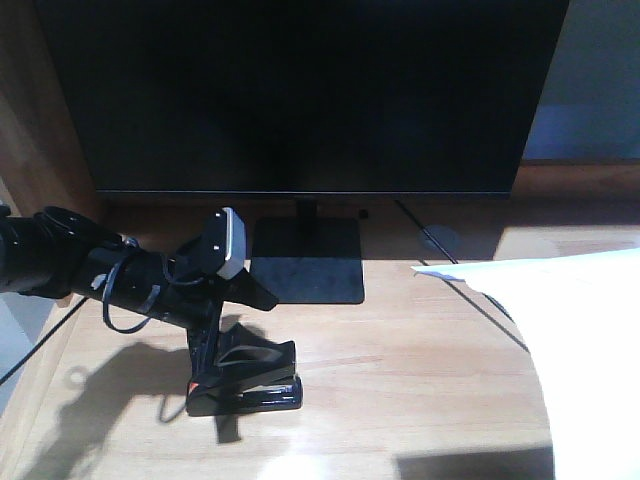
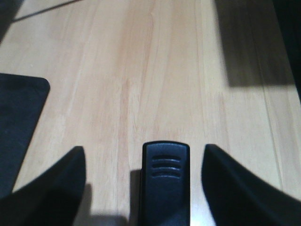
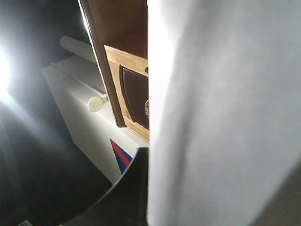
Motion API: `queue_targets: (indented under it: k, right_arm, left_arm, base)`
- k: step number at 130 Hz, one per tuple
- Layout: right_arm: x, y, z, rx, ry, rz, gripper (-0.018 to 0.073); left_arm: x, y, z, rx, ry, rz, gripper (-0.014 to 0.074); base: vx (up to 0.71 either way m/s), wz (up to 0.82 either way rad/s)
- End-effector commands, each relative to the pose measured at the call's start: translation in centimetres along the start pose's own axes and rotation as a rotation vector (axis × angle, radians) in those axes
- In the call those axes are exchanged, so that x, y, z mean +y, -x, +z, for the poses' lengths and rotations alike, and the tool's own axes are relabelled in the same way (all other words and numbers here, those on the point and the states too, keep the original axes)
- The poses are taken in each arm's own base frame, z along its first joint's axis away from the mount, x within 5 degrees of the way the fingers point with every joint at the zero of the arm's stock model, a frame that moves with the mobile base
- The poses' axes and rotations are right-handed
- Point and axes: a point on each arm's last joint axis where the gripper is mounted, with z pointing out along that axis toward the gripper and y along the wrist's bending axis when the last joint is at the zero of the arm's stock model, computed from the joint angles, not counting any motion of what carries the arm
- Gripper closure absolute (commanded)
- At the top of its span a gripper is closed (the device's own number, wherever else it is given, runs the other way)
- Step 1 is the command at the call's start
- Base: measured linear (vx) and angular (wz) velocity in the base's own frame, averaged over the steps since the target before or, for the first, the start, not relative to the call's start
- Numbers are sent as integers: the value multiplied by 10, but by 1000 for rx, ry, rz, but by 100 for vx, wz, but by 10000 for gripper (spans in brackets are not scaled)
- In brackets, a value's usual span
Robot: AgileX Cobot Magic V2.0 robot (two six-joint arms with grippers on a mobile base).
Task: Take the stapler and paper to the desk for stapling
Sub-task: 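Set the stapler down on the desk in front of the monitor stand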
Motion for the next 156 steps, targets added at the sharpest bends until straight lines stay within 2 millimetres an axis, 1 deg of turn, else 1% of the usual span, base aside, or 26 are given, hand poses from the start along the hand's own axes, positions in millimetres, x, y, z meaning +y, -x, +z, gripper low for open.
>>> queue_targets:
  k: [1, 12, 14, 15, 18, 24, 25, 31, 34, 35, 53, 84, 141, 156]
  right_arm:
    - [11, 2, 5, -13, 62, -31, 565]
    - [11, 2, 5, -13, 62, -31, 565]
    - [11, 2, 5, -13, 62, -31, 565]
    - [11, 2, 5, -13, 62, -31, 565]
    - [11, 2, 5, -13, 62, -31, 565]
    - [11, 2, 5, -13, 62, -31, 565]
    - [11, 2, 5, -13, 62, -31, 565]
    - [11, 2, 5, -13, 62, -31, 565]
    - [11, 2, 5, -13, 62, -31, 565]
    - [11, 2, 5, -13, 62, -31, 565]
    - [11, 2, 5, -13, 62, -31, 565]
    - [11, 2, 5, -13, 62, -31, 565]
    - [11, 2, 5, -13, 62, -31, 565]
    - [11, 2, 5, -13, 62, -31, 565]
  left_arm:
    - [-3, 30, -19, -81, 34, 2, 245]
    - [-5, 32, -22, -80, 36, -3, 311]
    - [-5, 32, -22, -81, 37, -6, 325]
    - [-5, 33, -22, -82, 37, -6, 346]
    - [-5, 33, -22, -82, 37, -6, 353]
    - [-5, 33, -22, -82, 37, -9, 396]
    - [-5, 33, -22, -82, 36, -9, 418]
    - [-5, 33, -22, -83, 33, -9, 460]
    - [-5, 33, -22, -84, 32, -9, 467]
    - [-6, 33, -22, -85, 30, -9, 488]
    - [-6, 33, -22, -85, 26, -8, 605]
    - [-6, 31, -21, -82, 22, -14, 604]
    - [-6, 7, -4, -7, -40, -78, 604]
    - [-6, 4, -3, -3, -45, -85, 604]
  base:
    - [0, 0]
    - [0, 0]
    - [0, 0]
    - [0, 0]
    - [0, 0]
    - [0, 0]
    - [0, 0]
    - [0, 0]
    - [0, 0]
    - [0, 0]
    - [0, 0]
    - [0, 0]
    - [0, 0]
    - [0, 0]
